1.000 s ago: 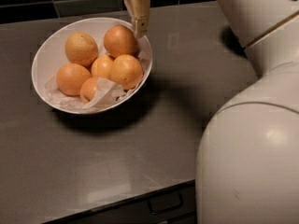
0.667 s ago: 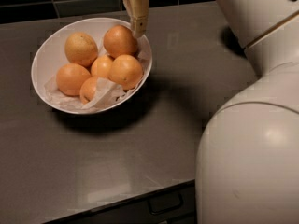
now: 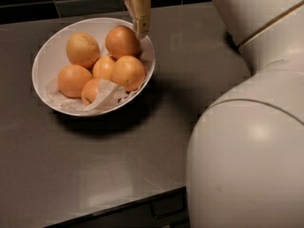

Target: Pick orange from white bowl

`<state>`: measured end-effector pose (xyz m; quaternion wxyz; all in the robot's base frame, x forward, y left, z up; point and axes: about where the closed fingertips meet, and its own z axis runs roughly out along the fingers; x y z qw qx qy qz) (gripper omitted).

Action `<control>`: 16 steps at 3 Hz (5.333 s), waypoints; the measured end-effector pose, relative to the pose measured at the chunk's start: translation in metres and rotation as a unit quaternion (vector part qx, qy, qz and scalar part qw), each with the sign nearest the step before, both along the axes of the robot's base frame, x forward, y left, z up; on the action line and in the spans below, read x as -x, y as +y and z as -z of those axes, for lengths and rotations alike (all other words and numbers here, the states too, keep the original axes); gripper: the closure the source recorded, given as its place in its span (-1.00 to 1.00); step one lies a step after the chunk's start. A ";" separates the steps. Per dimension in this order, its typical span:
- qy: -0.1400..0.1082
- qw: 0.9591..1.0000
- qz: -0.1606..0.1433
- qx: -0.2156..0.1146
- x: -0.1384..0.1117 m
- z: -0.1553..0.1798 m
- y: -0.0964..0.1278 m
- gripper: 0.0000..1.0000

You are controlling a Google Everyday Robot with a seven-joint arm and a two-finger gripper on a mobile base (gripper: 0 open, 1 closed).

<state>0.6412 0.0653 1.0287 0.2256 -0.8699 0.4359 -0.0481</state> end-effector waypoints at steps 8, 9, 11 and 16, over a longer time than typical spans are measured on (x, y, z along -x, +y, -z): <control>-0.028 0.994 -0.106 0.011 0.001 0.007 0.044 -1.00; -0.009 0.993 -0.119 0.006 -0.003 0.023 0.048 -0.96; 0.023 0.993 -0.117 0.013 -0.002 0.038 0.046 -0.72; 0.060 0.993 -0.105 0.011 0.011 0.048 0.033 -0.78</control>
Offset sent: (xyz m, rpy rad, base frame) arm -0.0405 0.0101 0.0060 -0.4821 0.2393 0.4219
